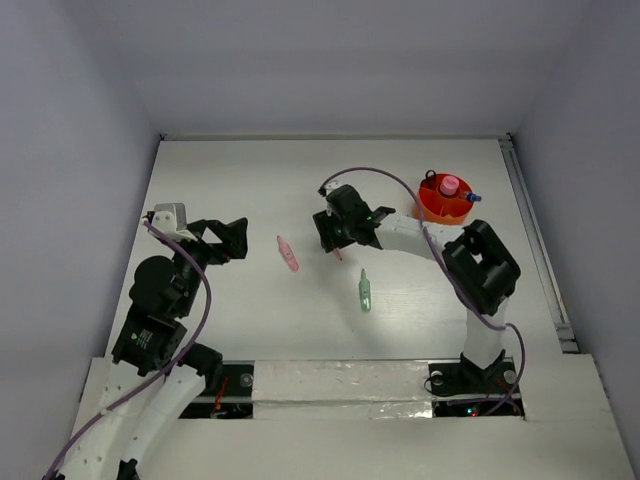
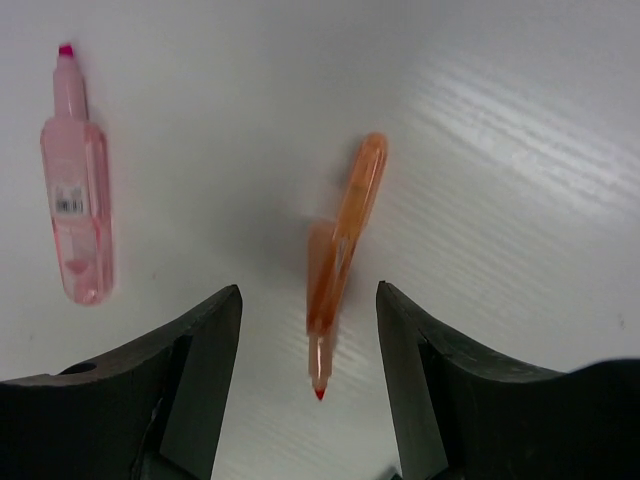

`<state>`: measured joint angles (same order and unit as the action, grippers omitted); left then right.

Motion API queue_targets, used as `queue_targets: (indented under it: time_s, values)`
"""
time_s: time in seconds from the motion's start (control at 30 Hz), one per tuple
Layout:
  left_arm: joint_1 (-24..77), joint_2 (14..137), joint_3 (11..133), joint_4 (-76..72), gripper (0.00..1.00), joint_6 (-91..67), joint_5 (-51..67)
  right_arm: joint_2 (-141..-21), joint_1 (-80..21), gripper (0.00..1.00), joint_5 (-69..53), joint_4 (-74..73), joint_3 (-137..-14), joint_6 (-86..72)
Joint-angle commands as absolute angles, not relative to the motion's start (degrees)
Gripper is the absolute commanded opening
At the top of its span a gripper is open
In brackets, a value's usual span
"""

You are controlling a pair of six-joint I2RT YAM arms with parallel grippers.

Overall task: Sort the stationery into containers
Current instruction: Pick up the stationery from the center of the board.

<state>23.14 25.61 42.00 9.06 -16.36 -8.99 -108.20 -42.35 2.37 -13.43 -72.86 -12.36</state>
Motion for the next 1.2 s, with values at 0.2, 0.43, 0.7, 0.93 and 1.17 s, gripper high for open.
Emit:
queue_targets:
  time_s: [0.2, 0.43, 0.7, 0.93, 1.17]
  values:
    - [22.94, 25.58, 41.84, 6.33, 0.99, -15.91, -7.65, -117.06, -42.10, 0.64, 11.85, -16.78, -86.39, -14.85]
    - [22.94, 25.14, 41.84, 6.33, 0.99, -15.91, -7.47, -123.21, -41.57, 0.57, 18.54, -20.92, -92.98, -16.44]
    - [22.94, 24.96, 41.75, 6.33, 0.99, -15.91, -7.65, -124.55, -41.04, 0.35, 18.98, -23.91, -94.75, -17.40]
    - [22.94, 25.31, 41.75, 6.24, 0.99, -16.00, -7.03, -123.14, -41.04, 0.00, 18.20, -23.55, -94.74, -17.84]
    - [23.47, 28.90, 41.40, 5.80, 0.99, -18.80, -2.65, -112.19, -41.04, 0.00, 15.65, -11.98, -85.56, -14.86]
